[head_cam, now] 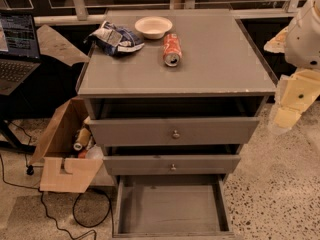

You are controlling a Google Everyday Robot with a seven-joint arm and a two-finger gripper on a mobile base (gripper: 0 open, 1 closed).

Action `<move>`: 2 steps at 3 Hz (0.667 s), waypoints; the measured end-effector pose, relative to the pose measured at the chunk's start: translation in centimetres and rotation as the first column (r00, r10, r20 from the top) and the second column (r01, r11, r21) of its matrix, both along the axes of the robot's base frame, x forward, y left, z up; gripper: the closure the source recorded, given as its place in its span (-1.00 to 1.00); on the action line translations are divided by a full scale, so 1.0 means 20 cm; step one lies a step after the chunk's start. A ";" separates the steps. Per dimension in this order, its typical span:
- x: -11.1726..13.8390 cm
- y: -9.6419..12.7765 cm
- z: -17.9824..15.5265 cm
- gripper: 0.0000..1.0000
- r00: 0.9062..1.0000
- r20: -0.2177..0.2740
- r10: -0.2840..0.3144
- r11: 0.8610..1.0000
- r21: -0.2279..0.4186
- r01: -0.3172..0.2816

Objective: Place coke can into bottom drawer

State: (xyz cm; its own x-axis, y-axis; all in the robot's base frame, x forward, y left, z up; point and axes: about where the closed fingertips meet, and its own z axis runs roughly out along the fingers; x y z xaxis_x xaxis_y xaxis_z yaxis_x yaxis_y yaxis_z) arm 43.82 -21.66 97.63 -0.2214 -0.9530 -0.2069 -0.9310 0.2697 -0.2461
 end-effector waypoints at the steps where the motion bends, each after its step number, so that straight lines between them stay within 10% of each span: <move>1: 0.00 0.00 0.00 -1.00 1.000 0.000 0.000 1.000 0.000 0.000; 2: 0.03 0.00 0.01 -1.00 0.998 0.016 0.056 0.998 0.007 -0.056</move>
Offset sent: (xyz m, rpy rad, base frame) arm 0.0161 -0.0043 0.0006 0.0199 -0.0191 0.1492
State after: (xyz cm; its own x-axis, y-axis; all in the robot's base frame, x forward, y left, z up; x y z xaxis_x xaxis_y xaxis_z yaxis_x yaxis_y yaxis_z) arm 44.46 -21.76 97.88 -0.1647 -0.9621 -0.2173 -0.9405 0.2196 -0.2594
